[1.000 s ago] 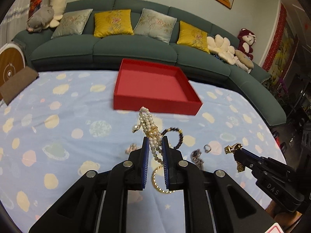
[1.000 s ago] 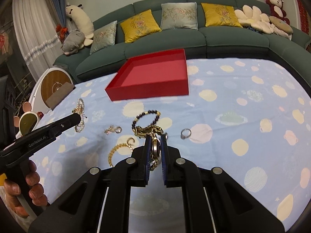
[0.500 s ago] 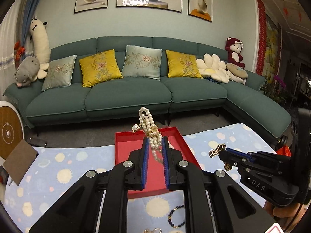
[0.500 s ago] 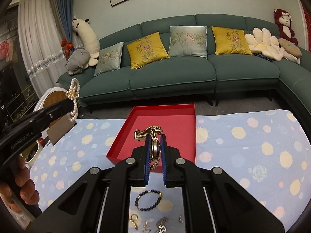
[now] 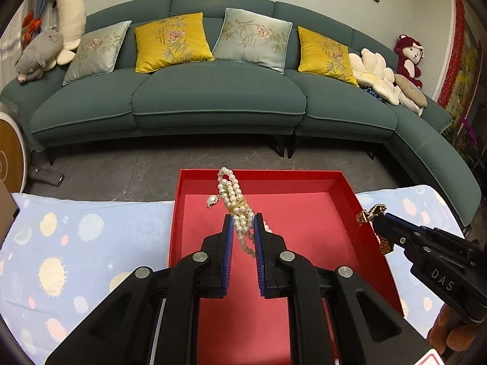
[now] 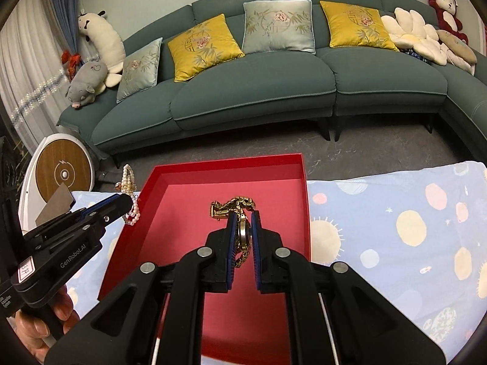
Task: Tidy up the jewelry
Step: 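Carry both items over the red box and open both tools to drop them, then withdraw both open tools from the red box back over the jewelry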
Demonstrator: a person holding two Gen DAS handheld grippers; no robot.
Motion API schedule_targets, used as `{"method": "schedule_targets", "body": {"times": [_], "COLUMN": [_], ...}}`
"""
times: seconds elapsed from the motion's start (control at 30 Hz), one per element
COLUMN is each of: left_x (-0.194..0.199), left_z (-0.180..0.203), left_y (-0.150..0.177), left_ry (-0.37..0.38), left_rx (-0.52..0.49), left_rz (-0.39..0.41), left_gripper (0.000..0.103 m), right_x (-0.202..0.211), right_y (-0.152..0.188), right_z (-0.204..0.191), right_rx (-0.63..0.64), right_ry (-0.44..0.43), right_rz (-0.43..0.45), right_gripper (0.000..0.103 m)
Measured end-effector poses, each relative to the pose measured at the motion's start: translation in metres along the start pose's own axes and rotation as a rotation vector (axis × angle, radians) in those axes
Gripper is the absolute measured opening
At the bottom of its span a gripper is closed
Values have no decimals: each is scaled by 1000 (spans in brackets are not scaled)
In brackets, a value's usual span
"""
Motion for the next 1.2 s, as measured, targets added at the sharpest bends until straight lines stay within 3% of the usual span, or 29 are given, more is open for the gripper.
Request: {"method": "schedule_targets", "body": {"times": [0.3, 0.5, 0.67, 0.8, 0.9, 1.07, 1.2], "left_x": [-30, -29, 18, 79, 120, 178, 206], "left_z": [-6, -11, -15, -18, -14, -4, 3], "left_y": [14, 15, 4, 6, 16, 46, 90], "left_ry": [-16, -40, -49, -56, -75, -43, -44], "left_rx": [-12, 14, 9, -9, -31, -12, -9], "left_rz": [-49, -44, 47, 101, 117, 106, 71], "left_gripper": [12, 19, 20, 24, 31, 38, 49], "right_x": [-33, -28, 22, 87, 131, 197, 223], "right_y": [7, 4, -4, 3, 14, 54, 100], "right_z": [5, 5, 10, 9, 2, -7, -3], "right_rx": [28, 29, 2, 22, 42, 93, 80], "right_ry": [10, 12, -17, -11, -18, -3, 2], "right_rz": [-46, -9, 55, 122, 144, 187, 146], "right_gripper": [10, 14, 15, 33, 33, 34, 34]}}
Point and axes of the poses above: each gripper's, at about its wrist camera, not at the fingertips, and x roughly against the way its jaws point, z to its right, y to its underside, the point moved 1 cm from there along -x, roughly the way its jaws point, and after that the axes turned 5 degrees about z, right-handed, at the moved point
